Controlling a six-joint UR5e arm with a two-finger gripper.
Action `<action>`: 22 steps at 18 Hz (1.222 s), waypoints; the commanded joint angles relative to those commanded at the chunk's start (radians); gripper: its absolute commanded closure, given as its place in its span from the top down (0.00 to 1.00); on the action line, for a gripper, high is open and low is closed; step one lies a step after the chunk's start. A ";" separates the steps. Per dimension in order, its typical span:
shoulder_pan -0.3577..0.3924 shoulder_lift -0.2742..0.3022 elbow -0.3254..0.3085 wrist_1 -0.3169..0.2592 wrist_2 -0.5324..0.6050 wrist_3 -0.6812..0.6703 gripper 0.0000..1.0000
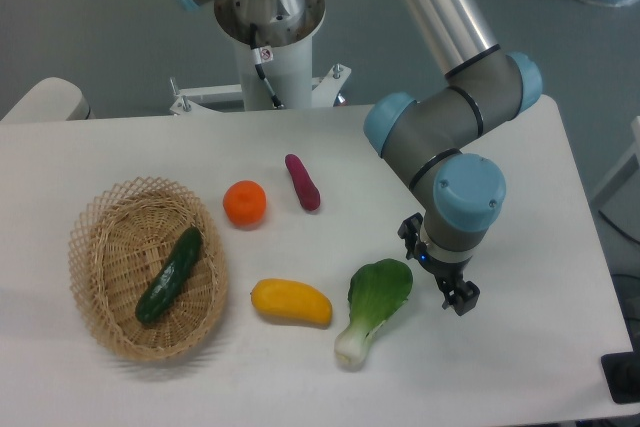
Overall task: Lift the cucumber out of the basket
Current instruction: 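Move the gripper from beside the bok choy over to the wicker basket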
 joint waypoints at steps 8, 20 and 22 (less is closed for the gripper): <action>-0.014 0.009 -0.008 -0.005 -0.003 -0.018 1.00; -0.158 0.130 -0.138 -0.006 -0.055 -0.270 1.00; -0.195 0.155 -0.163 -0.005 -0.078 -0.346 1.00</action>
